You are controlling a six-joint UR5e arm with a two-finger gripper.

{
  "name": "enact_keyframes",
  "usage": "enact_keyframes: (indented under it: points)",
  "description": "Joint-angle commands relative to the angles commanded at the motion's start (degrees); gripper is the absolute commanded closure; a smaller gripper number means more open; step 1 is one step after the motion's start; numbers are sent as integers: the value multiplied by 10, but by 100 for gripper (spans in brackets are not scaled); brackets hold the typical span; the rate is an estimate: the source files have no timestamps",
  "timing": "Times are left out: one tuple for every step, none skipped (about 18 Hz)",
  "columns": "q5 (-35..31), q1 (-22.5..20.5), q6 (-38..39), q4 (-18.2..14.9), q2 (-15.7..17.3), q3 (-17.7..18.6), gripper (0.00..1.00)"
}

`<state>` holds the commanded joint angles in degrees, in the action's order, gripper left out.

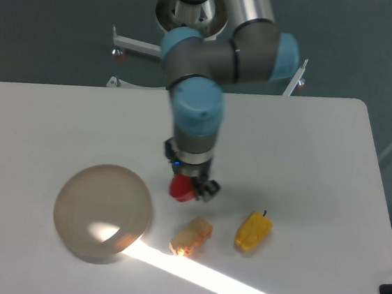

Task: Pick up the red pepper from the plate
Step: 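Lift the red pepper up off the plate and carry it away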

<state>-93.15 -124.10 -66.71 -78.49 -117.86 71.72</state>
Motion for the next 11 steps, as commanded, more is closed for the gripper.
enact_keyframes:
  points:
    - [-4,-1,-2,1,1,0,43]
    - [-4,-1,-2,0,1,-2,43]
    - [-4,-1,-2,-1,1,-3,43]
    - [-4,-1,-2,-1,1,-3,43]
    - [-2,-1,-3,0,1,-2,43]
    - [0,-1,-2,0,2,-2,43]
    - [0,-1,-2,0,2,-2,43]
    - [2,-1,-2,0,2,-2,43]
    - [2,-1,-2,0,2,-2,43]
    - [2,0,-2,0,2,-2,43]
    - [3,0,-2,0,3,-2,43]
